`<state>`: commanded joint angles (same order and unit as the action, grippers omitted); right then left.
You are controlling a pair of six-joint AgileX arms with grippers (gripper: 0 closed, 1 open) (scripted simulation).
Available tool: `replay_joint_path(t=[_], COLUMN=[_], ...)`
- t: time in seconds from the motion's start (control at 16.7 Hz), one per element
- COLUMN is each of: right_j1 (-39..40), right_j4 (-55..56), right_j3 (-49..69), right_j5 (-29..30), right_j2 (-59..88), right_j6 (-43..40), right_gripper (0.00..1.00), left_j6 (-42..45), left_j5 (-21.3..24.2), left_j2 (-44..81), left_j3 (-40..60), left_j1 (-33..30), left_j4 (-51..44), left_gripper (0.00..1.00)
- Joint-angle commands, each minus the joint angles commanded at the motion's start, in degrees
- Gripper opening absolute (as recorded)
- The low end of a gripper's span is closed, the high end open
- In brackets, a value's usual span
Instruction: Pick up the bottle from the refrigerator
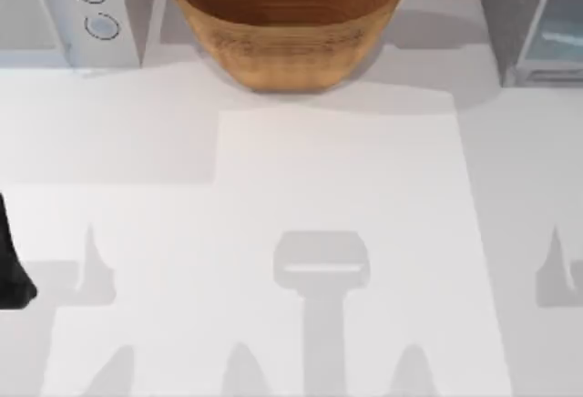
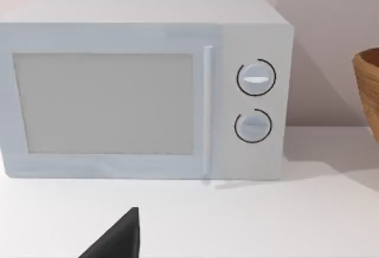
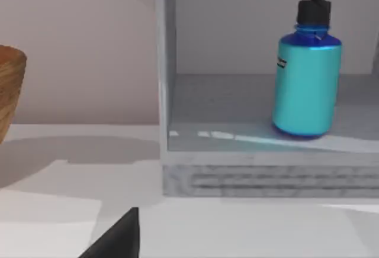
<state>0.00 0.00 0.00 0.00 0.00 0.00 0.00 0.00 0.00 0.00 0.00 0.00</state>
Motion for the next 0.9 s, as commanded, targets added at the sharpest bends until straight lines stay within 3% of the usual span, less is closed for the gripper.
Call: replay_joint_path(t=[0.24,0.42,0.9], right_j1=[-0.7,-3.3,-15.3], right_j4=[1.8,9.1,46.0], right_j3=[0.2,1.3,5.2], right_j5=[-0.7,-3.2,-14.5], right_j2=[1.8,9.0,50.8], right_j6=[0.0,-0.2,0.1], right_gripper=[1.0,1.0,1.0], left_j6=[0.0,0.0,0.0], left_j5=[0.0,0.0,0.0], left_j2=[0.0,0.0,0.0], left_j3=[0.0,0.0,0.0], left_j1=[0.0,0.0,0.0], left_j4=[0.0,0.0,0.0], left_gripper=[1.0,1.0,1.0])
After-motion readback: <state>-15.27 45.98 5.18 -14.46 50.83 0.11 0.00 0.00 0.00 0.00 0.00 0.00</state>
